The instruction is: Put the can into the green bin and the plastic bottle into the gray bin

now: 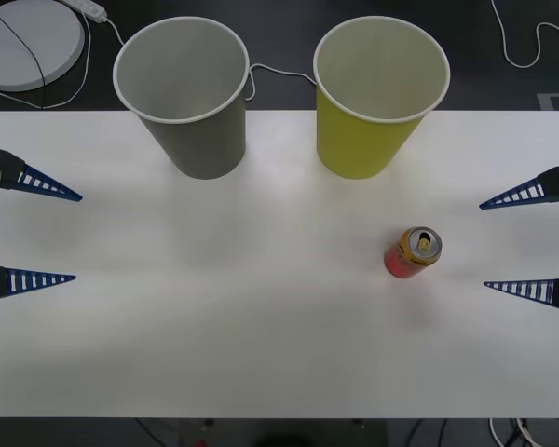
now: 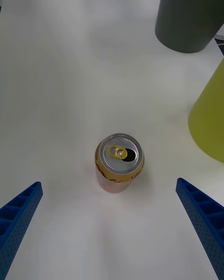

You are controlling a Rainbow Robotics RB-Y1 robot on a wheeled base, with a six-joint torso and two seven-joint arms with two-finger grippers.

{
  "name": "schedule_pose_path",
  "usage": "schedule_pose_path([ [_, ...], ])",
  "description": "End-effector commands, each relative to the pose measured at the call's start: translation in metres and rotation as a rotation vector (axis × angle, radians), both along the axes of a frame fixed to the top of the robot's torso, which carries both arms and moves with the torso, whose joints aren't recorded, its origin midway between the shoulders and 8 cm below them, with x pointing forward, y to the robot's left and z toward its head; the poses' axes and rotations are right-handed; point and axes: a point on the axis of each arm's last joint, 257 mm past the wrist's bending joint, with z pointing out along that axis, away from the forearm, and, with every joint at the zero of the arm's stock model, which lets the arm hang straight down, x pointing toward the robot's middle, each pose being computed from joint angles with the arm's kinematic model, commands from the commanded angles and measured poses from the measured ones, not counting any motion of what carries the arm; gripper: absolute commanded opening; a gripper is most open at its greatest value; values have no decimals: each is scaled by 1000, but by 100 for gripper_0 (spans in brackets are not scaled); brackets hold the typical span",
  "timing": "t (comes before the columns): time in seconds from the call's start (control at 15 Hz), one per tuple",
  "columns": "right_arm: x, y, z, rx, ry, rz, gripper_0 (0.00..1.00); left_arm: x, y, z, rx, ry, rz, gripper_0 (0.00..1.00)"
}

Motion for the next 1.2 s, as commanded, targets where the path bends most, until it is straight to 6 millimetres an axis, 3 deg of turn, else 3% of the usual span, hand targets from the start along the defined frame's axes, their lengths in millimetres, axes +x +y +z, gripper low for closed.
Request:
schedule_pose_path([
  [0.07, 0, 0, 0, 0, 0, 0, 100, 0, 0, 0, 0, 0, 0, 100],
  [0.53, -8, -2, 1, 24, 24, 2, 100, 0, 0, 0, 0, 0, 0, 100],
  [1.2, -1, -38, -15, 184, 29, -55, 100, 0, 0, 0, 0, 0, 0, 100],
])
